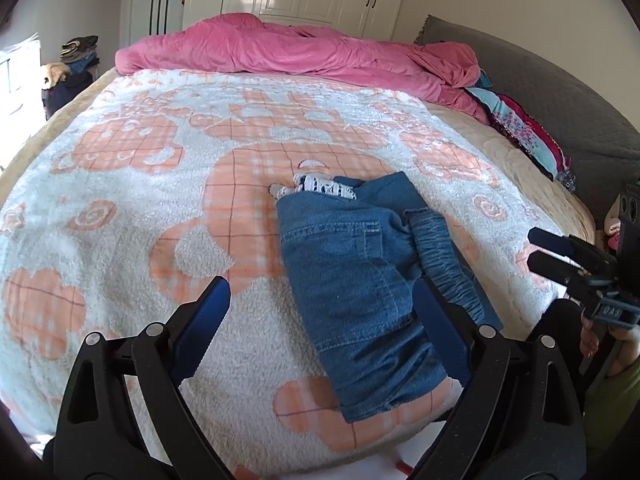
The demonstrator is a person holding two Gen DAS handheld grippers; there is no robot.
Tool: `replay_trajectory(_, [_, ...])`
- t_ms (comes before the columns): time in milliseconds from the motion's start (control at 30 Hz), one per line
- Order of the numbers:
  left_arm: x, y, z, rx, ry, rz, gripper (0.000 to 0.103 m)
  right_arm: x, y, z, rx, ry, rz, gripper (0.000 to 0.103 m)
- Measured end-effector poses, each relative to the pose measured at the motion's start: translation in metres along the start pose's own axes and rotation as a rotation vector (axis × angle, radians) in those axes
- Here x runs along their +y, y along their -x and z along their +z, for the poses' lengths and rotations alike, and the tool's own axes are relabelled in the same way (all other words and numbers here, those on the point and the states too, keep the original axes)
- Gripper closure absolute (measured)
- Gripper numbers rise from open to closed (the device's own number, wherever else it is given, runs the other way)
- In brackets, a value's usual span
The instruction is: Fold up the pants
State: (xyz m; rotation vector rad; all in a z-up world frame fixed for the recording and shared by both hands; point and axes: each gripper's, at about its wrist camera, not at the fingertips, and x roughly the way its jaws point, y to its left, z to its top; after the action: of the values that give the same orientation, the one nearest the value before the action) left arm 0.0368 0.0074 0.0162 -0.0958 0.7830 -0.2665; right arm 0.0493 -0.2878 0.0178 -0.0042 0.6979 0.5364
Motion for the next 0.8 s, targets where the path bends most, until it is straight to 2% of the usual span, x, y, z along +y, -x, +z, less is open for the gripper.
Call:
replay_trajectory(200, [0.001,0.002,-0.011,0.025,0.011,-0.037,0.017,0.007,-0.009,0.007,0.023,0.012,0.035,0.032])
replay_trajectory(233, [0.000,0.000,-0.012,0.033,0.012,-0.043,0.018,0.008,-0.014,0.010,0.037,0.009,0.053,0.032])
replay_trajectory(300, [-0.006,-0.007,-0.016,0.062,0.001,-0.056,0.027,0.009,-0.030,0.018,0.074,-0.010,0.051,0.032])
replay_trajectory(367, [-0.011,-0.016,-0.020,0.090,-0.013,-0.054,0.033,0.007,-0.047,0.026,0.107,-0.036,0.091,0.032])
replay_trajectory(533, [-0.021,-0.037,-0.035,0.165,-0.036,-0.047,0.035,-0.001,-0.089,0.041,0.204,-0.136,0.161,0.032])
replay_trajectory(633, [-0.022,-0.045,-0.042,0.183,-0.037,-0.044,0.035,-0.001,-0.109,0.042,0.249,-0.163,0.190,0.031])
replay_trajectory(667, [-0.022,-0.046,-0.043,0.183,-0.037,-0.047,0.035,-0.001,-0.117,0.042,0.259,-0.166,0.181,0.035])
replay_trajectory(700, [-0.022,-0.046,-0.043,0.183,-0.037,-0.048,0.035,-0.002,-0.120,0.042,0.263,-0.168,0.179,0.043])
replay_trajectory(767, [-0.022,-0.046,-0.043,0.180,-0.036,-0.049,0.035,-0.002,-0.127,0.040,0.252,-0.146,0.209,0.074])
replay_trajectory(800, [-0.022,-0.046,-0.043,0.181,-0.037,-0.049,0.035,0.000,-0.124,0.041,0.238,-0.132,0.230,0.079])
